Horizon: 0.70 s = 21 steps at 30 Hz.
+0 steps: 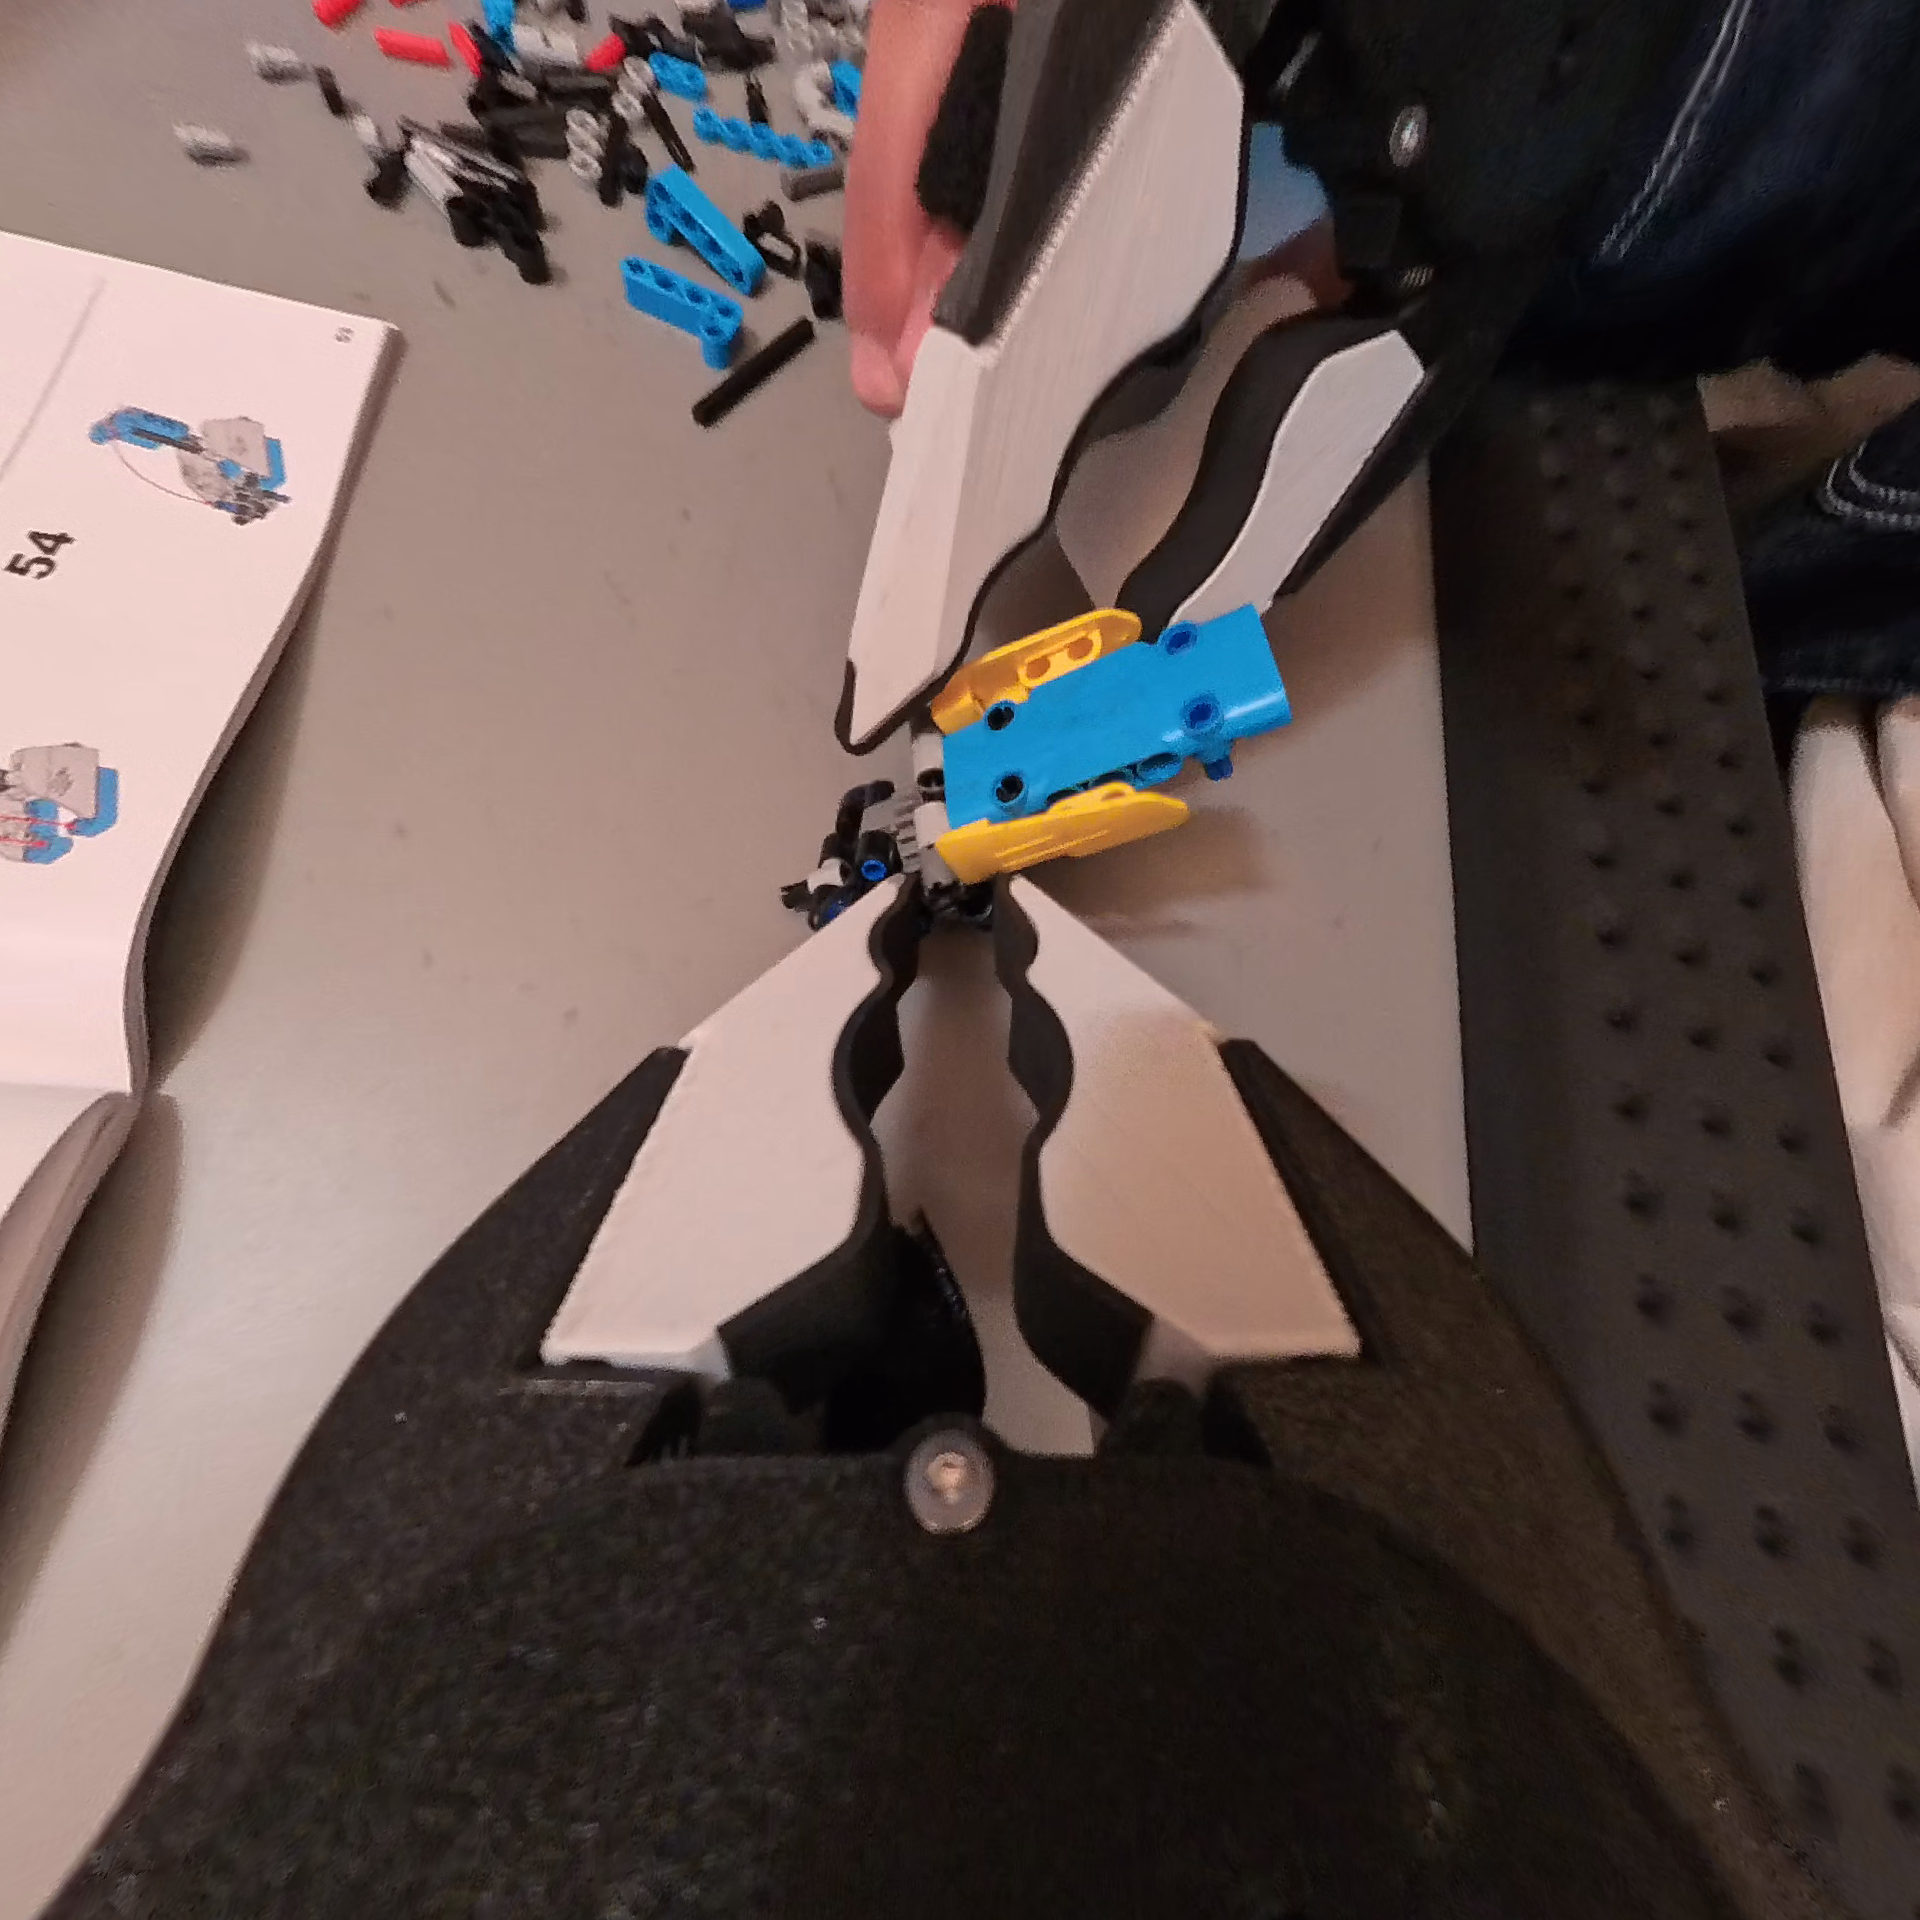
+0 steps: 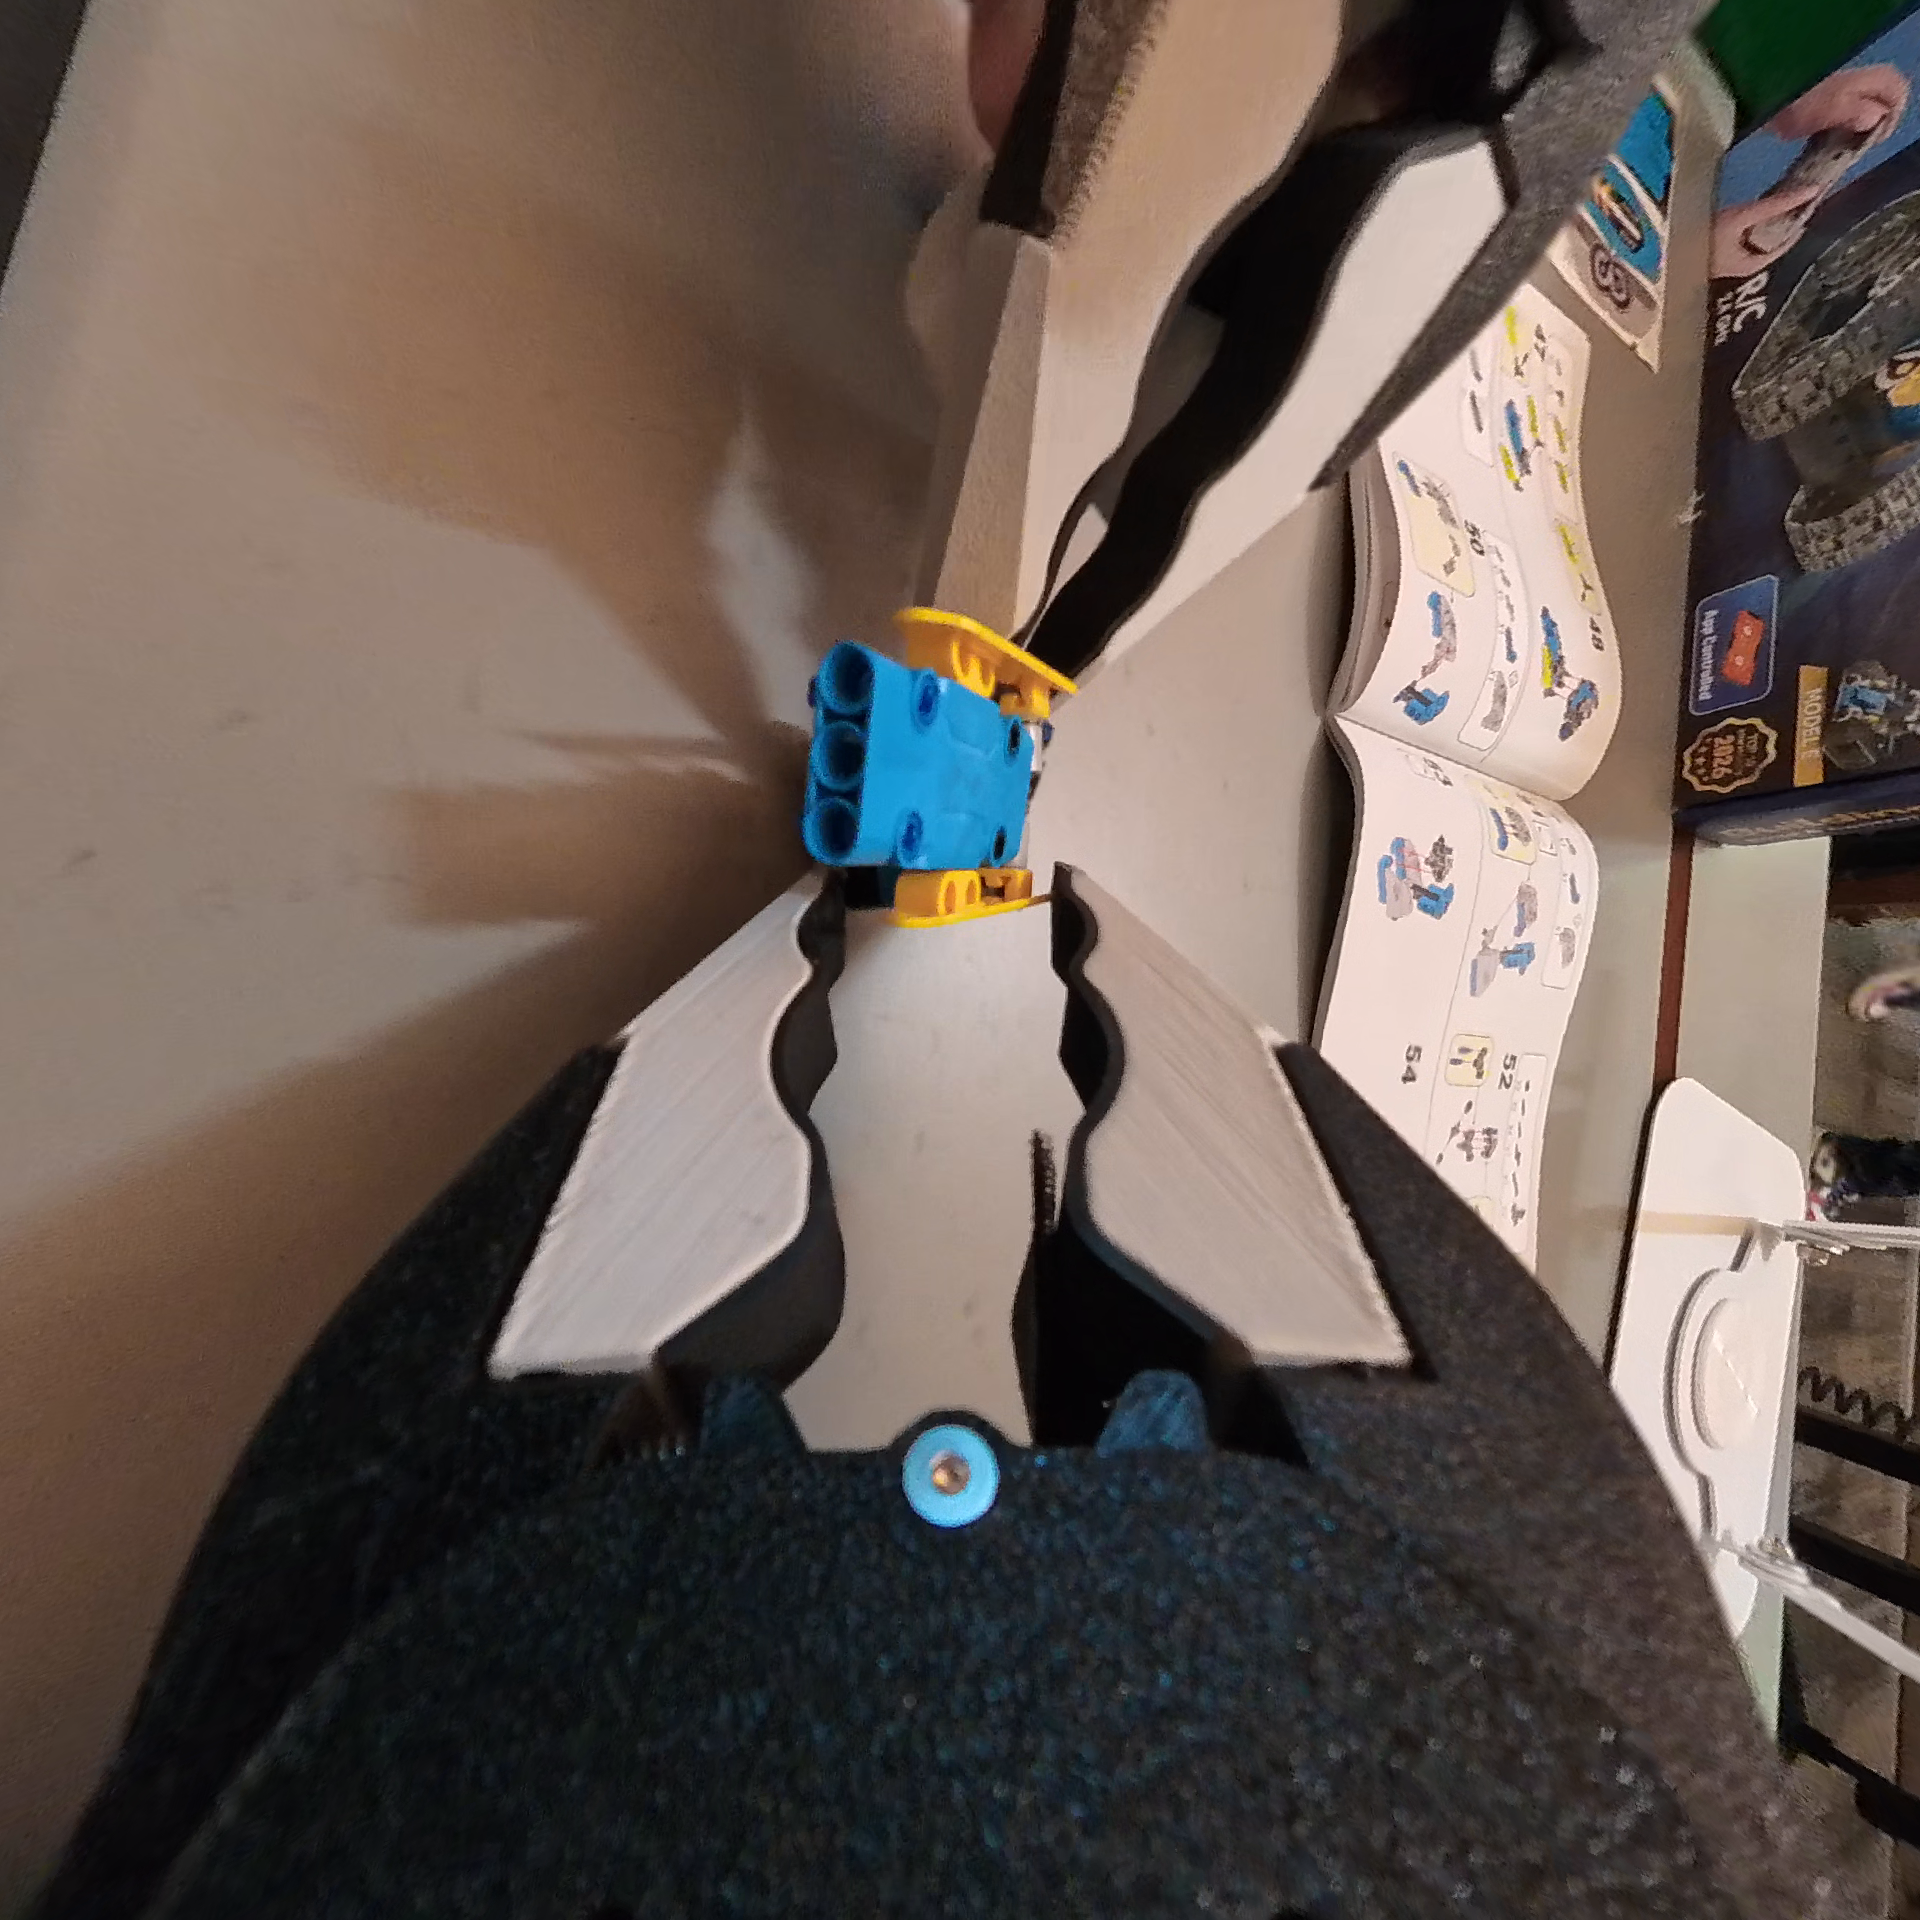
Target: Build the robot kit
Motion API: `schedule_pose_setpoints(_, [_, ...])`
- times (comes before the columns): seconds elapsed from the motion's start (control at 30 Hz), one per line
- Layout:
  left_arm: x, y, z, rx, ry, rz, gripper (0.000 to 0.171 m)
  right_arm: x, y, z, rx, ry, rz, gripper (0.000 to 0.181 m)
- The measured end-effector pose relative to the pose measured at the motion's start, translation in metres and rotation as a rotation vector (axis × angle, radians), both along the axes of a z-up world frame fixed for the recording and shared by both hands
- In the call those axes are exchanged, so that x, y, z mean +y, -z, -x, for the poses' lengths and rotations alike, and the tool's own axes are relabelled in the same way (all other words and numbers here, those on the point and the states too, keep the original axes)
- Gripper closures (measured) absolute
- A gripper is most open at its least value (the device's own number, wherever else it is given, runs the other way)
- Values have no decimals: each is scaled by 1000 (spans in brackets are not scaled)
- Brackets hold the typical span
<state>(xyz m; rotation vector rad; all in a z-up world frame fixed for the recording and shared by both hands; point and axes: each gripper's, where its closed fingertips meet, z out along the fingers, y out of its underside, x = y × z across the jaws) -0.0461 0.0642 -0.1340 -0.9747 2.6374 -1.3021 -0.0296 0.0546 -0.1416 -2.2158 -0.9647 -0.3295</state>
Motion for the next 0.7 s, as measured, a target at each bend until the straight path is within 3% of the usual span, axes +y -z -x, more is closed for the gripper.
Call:
schedule_pose_setpoints(0.2, [2,0,8,76,109,-98,158,2,0,4,0,-14,15,142])
schedule_pose_setpoints(0.3, [1,-2,9,-41,117,-110,156,2,1,1,-8,-5,3,142])
schedule_pose_setpoints(0.5, [1,-10,6,-212,8,-37,140,2,2,0,10,3,0,142])
schedule_pose_setpoints(0.6, [-2,-15,5,-312,-16,-51,140,2,2,0,8,-1,-8,142])
schedule_pose_setpoints(0.7, [-4,-17,1,-409,-3,-95,151,2,2,0,14,1,-9,142])
